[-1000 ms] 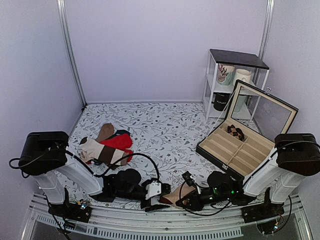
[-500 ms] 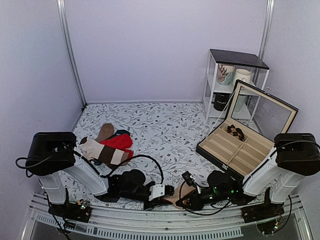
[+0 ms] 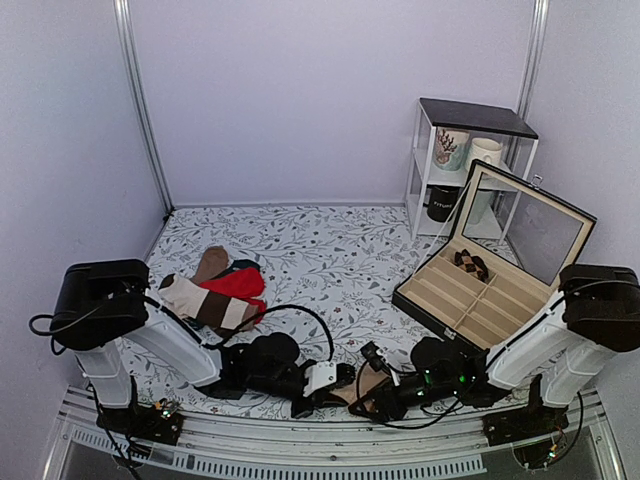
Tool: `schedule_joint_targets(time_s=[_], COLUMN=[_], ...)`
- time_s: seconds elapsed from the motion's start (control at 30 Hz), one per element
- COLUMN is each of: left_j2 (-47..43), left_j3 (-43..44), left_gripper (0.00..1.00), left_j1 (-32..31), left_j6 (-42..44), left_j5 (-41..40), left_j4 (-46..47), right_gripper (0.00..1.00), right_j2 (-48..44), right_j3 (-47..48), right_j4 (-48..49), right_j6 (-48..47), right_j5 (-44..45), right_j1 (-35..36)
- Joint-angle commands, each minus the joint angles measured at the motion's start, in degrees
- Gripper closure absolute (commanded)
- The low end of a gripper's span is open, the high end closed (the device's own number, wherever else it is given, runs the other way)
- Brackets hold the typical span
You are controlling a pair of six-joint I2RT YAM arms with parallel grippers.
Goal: Roll the socks
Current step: Roll a pair of socks at the center of the board.
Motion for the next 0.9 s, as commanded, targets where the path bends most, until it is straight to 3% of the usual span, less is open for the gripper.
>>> schedule_joint_targets(time_s=[0.0,0.17,0.33,0.57,0.7,0.8,0.87], left_j2=[4.08,4.96,5.16,5.39,5.18,5.18,4.95], left_j3=[4.49,5.56,4.81,4.81,4.86,4.89,4.67], left_gripper=[1.0,1.0,1.0,1.0,1.0,1.0,1.0], left_j1=[-0.57,0.1,0.41,0.38,0.46,0.47,0.5], left_j6=[-6.32,-11.12,-13.77,-14.14,-14.16,-14.17,-14.33], left_j5=[4.19,6.85,7.53,7.68,7.34,6.71,5.64], left_j4=[-15.8,-23.17,-24.97,-24.97,-25.1,-25.01,-24.92], right_gripper=[0.49,0.37,0.33,0.34,0.35,0.41,0.51], right_j2=[-4.01,-19.2,-28.98,-25.28,-23.45,-21.63,-20.02], right_j3=[1.3,3.2,3.81,7.56,7.72,8.36,9.02], right_j4=[-28.55,-39.98,-47.66,-56.71,-55.95,-53.12,-50.34], right_j6=[-2.65,-6.97,-5.48,0.96,2.89,1.61,0.32], right_j5=[8.81,19.72,26.78,29.11,28.93,27.45,26.8], right_j1=[0.22,0.21,-0.31,-1.21,-1.48,-1.81,-2.08])
